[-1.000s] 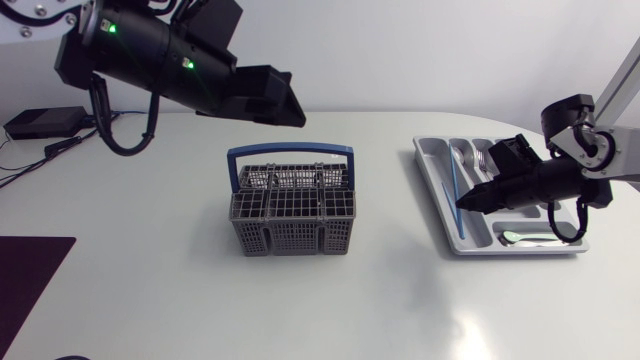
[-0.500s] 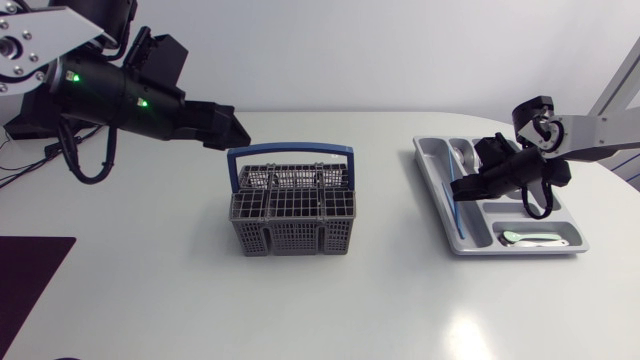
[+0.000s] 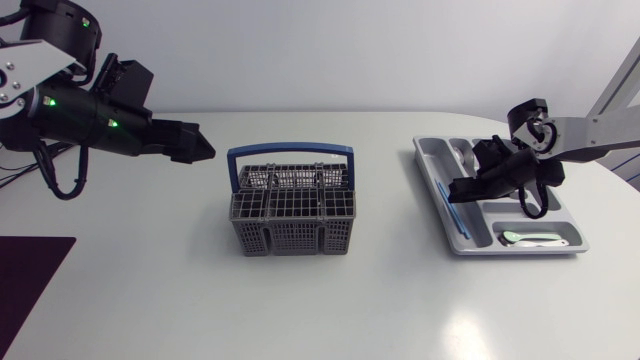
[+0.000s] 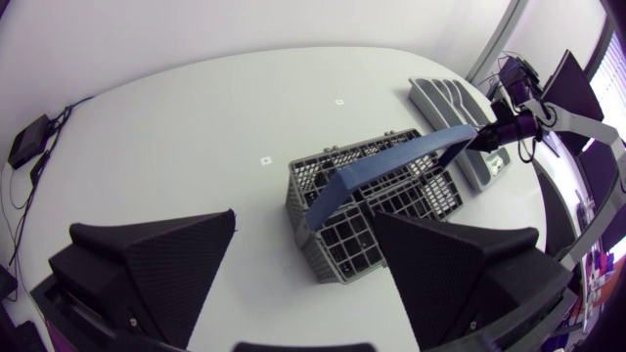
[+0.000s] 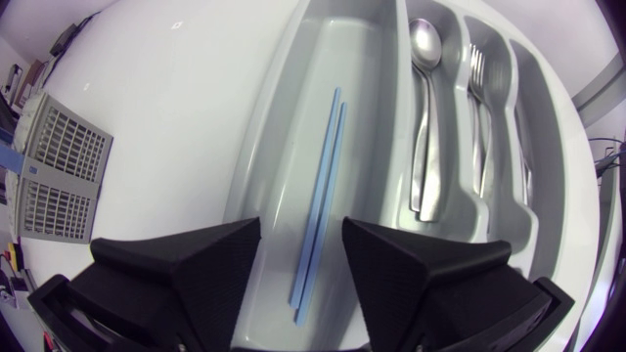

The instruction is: Unload the cutlery basket into the drawer organizer.

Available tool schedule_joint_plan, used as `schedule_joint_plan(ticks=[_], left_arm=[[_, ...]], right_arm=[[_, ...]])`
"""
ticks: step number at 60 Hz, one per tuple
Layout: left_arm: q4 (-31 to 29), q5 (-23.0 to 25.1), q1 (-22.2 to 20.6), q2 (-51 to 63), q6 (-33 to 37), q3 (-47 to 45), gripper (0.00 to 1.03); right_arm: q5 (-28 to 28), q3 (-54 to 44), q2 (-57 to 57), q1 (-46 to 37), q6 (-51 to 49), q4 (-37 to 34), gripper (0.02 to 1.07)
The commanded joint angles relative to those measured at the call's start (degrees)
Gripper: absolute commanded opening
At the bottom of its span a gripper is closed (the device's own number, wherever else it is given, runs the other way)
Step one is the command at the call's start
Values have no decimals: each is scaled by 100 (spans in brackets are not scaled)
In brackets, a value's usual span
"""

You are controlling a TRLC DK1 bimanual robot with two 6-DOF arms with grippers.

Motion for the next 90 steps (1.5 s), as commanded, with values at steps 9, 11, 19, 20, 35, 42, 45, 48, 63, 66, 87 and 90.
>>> schedule_joint_plan(ticks=[9, 11, 19, 20, 35, 42, 45, 48, 63, 66, 87, 90], left_arm=[[308, -618, 93, 327, 331, -417, 98], [308, -688, 76, 467, 366, -425, 98], [378, -1013, -144, 1012, 410, -425, 98], [413, -1057, -179, 1083, 419, -425, 98], [703, -1295, -513, 1584, 384, -311, 98], [791, -1330, -654, 1742, 349, -267, 98], [826, -1365, -742, 1786, 340, -258, 98], [870, -1365, -785, 1839, 322, -241, 98], [905, -1488, -979, 1918, 270, -56, 98], [905, -1488, -979, 1935, 270, -4, 98], [905, -1593, -1032, 2067, 243, 190, 98], [905, -1611, -1032, 2067, 243, 181, 98]], right_arm=[[222, -747, -1245, 601, 214, 142, 98], [231, -835, -1412, 768, 250, 142, 98], [363, -976, -1676, 1436, 469, 142, 98], [380, -976, -1676, 1497, 487, 142, 98], [626, -800, -1351, 2332, 847, 151, 98], [662, -730, -1219, 2499, 935, 151, 98], [662, -721, -1184, 2561, 944, 151, 98], [688, -721, -1175, 2605, 953, 151, 98], [706, -782, -1201, 2640, 926, 134, 98], [706, -800, -1201, 2675, 926, 134, 98], [714, -782, -1210, 2869, 918, 116, 98], [741, -774, -1201, 2904, 926, 116, 98]])
